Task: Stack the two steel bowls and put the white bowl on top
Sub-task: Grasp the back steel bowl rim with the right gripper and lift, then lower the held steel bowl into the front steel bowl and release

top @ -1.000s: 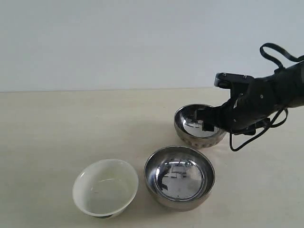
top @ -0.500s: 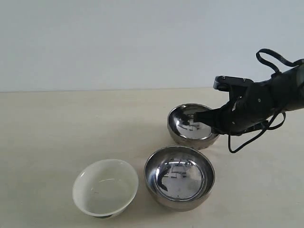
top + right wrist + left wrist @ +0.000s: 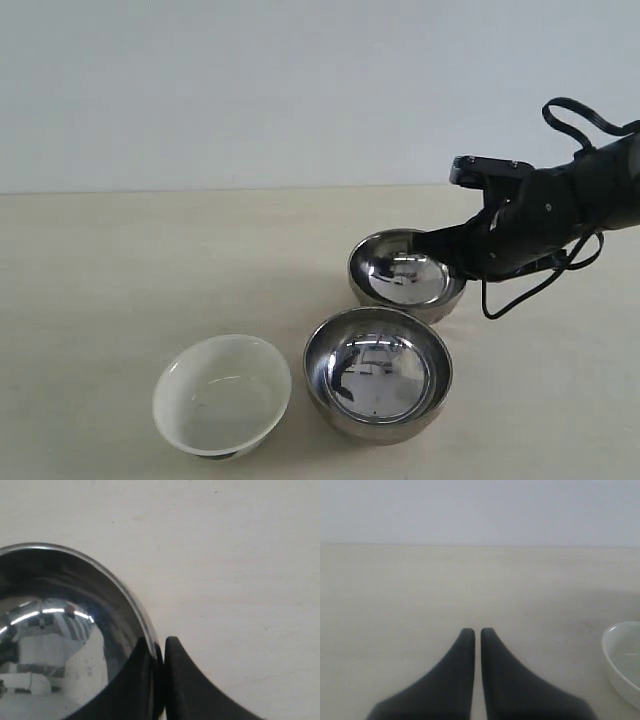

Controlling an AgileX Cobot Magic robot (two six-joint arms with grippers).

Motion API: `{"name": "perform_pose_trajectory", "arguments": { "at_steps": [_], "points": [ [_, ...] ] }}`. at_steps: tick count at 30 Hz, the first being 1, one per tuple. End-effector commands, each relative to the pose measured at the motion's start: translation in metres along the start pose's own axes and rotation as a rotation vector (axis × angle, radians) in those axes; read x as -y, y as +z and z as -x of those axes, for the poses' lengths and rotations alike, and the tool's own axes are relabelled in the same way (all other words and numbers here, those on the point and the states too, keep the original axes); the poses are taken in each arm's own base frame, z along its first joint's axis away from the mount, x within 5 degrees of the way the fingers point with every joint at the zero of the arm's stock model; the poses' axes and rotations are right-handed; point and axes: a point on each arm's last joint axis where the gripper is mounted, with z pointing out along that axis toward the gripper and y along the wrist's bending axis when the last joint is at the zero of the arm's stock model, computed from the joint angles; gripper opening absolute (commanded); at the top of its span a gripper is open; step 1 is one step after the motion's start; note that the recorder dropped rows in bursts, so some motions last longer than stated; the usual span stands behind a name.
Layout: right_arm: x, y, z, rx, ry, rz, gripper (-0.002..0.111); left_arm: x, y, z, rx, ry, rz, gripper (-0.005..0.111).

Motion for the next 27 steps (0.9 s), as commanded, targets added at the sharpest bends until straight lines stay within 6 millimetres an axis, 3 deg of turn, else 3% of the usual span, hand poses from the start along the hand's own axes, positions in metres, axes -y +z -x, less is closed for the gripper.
{"name": "perform_pose_trajectory", "arguments": {
  "at_steps": [1, 9, 14, 18, 24, 27],
  "points": [
    [-0.004, -0.028, 0.018, 0.081, -0.012, 0.023, 0.0, 0.0, 0.0, 0.0, 0.007, -0.004, -0.005, 0.004],
    [-0.009, -0.106, 0.033, 0.076, -0.138, 0.017, 0.0, 0.0, 0.0, 0.0, 0.007, -0.004, -0.005, 0.004],
    [-0.02, -0.14, 0.022, -0.029, -0.219, 0.148, 0.0, 0.0, 0.0, 0.0, 0.007, -0.004, -0.005, 0.004],
    [-0.027, -0.14, 0.005, -0.127, -0.241, 0.269, 0.0, 0.0, 0.0, 0.0, 0.007, -0.004, -0.005, 0.004],
    [-0.021, -0.124, -0.016, -0.098, -0.262, 0.24, 0.0, 0.0, 0.0, 0.0, 0.007, -0.004, -0.005, 0.004],
    [-0.036, -0.116, -0.03, -0.101, -0.328, 0.255, 0.0, 0.0, 0.0, 0.0, 0.007, -0.004, -0.005, 0.004]
  ]
}}
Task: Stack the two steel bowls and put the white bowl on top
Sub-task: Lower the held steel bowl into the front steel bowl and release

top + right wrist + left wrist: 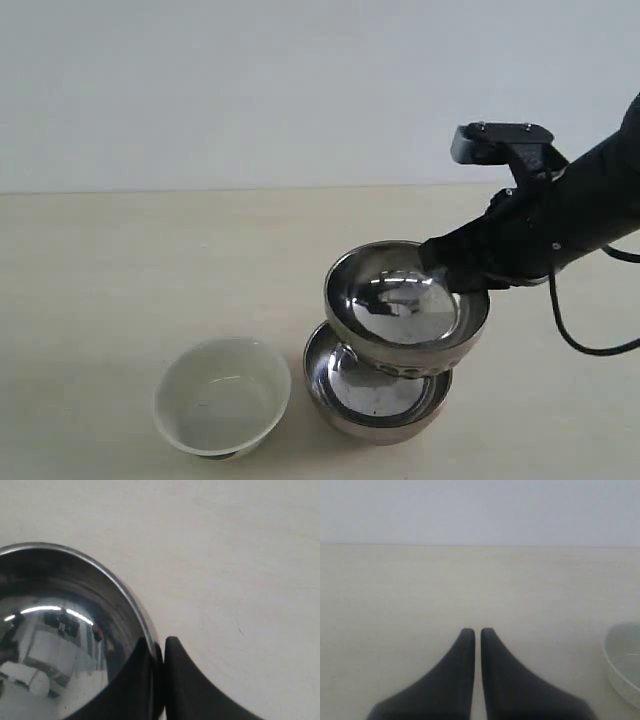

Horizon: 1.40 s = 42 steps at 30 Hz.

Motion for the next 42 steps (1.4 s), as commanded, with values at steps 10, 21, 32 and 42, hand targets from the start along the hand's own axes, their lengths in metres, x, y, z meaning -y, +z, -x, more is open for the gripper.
{"name": "perform_pose_trajectory", "arguments": {
  "at_steps": [10, 21, 32, 42],
  "points": [
    [-0.011, 0.039, -0.01, -0.019, -0.068, -0.008, 0.0, 0.0, 0.0, 0.0, 0.007, -0.004, -0.005, 0.004],
    [-0.009, 0.047, -0.012, -0.04, -0.088, -0.013, 0.0, 0.0, 0.0, 0.0, 0.007, -0.004, -0.005, 0.004],
    [-0.01, 0.053, -0.014, -0.044, -0.112, -0.014, 0.0, 0.0, 0.0, 0.0, 0.007, -0.004, -0.005, 0.004],
    [-0.014, 0.054, -0.014, -0.045, -0.11, -0.004, 0.016, 0.0, 0.0, 0.0, 0.007, -0.004, -0.005, 0.004]
  ]
}}
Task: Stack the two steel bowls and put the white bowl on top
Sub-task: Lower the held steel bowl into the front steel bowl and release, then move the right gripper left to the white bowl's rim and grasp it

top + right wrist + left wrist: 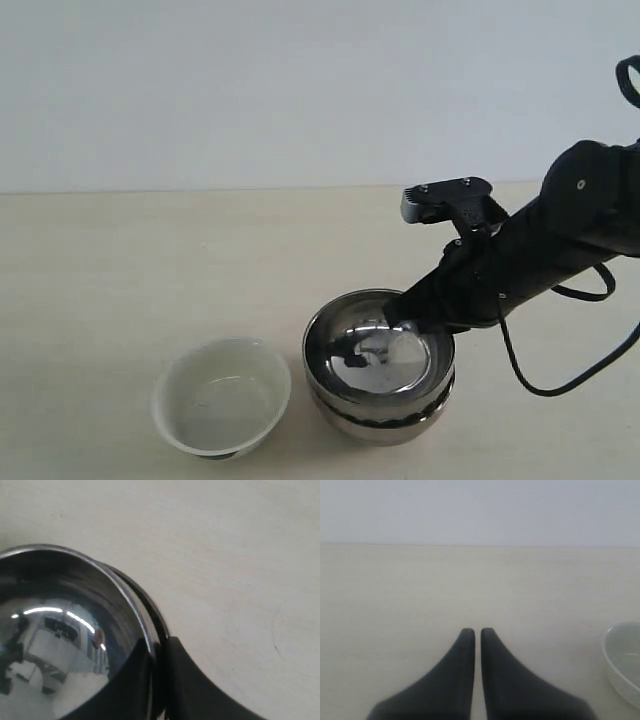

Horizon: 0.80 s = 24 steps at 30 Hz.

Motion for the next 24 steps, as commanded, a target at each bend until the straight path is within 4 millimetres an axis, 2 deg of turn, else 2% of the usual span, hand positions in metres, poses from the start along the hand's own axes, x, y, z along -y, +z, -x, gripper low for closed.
{"name": "perform_pose_trajectory", "arguments": {
  "at_steps": [1, 4, 5, 14, 16, 21, 24],
  "points": [
    [-0.001, -0.001, 0.001, 0.009, 0.003, 0.004, 0.022, 0.0, 0.0, 0.0, 0.007, -0.004, -0.005, 0.004],
    [-0.001, -0.001, 0.001, 0.01, 0.007, 0.006, 0.038, 0.0, 0.0, 0.0, 0.007, -0.004, -0.005, 0.004],
    [-0.001, -0.001, 0.001, 0.01, 0.007, 0.006, 0.04, 0.0, 0.0, 0.0, 0.007, -0.004, -0.005, 0.004],
    [-0.002, -0.005, 0.01, 0.045, -0.006, 0.002, 0.04, 0.0, 0.0, 0.0, 0.007, -0.004, -0.005, 0.004],
    [-0.001, -0.008, 0.012, 0.069, -0.011, -0.006, 0.032, 0.0, 0.0, 0.0, 0.007, -0.004, -0.005, 0.004],
    [-0.003, -0.021, 0.018, 0.126, -0.033, -0.017, 0.0, 0.0, 0.0, 0.0, 0.007, -0.004, -0.005, 0.004],
    [-0.004, -0.026, 0.019, 0.13, -0.04, -0.013, 0.0, 0.0, 0.0, 0.0, 0.007, -0.004, -0.005, 0.004]
  ]
}}
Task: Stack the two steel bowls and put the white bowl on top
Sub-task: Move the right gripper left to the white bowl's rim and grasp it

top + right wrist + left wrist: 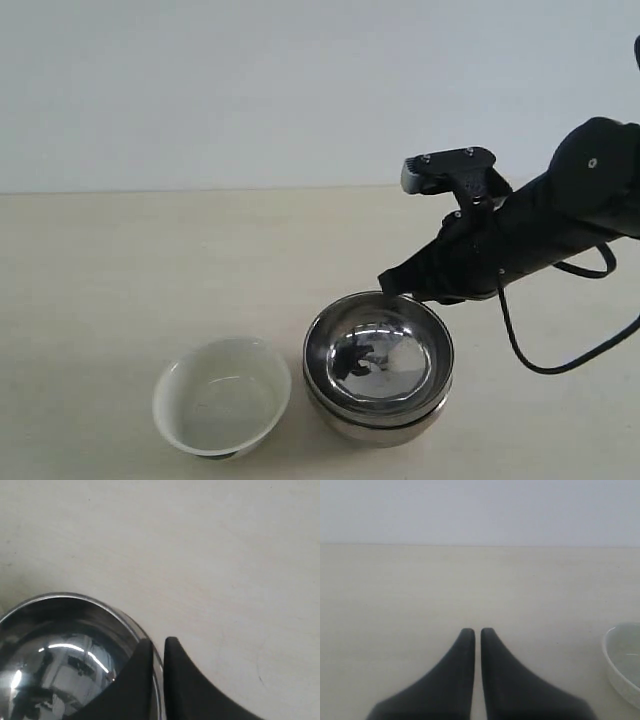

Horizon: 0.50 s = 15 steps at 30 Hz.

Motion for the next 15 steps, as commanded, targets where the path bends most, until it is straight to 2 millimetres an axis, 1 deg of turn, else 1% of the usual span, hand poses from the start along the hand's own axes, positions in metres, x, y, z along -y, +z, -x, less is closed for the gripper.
{"name": "perform_pose_trajectory", "arguments": {
  "at_steps": [1, 5, 15],
  "points": [
    [-0.002, -0.01, 0.005, 0.03, -0.025, 0.001, 0.0, 0.0, 0.0, 0.0, 0.007, -0.004, -0.005, 0.004],
    [-0.002, -0.007, -0.005, -0.005, -0.026, 0.005, 0.0, 0.0, 0.0, 0.0, 0.007, -0.004, -0.005, 0.004],
    [0.003, -0.001, -0.018, 0.005, -0.028, -0.035, 0.0, 0.0, 0.0, 0.0, 0.007, -0.004, -0.005, 0.004]
  ]
}}
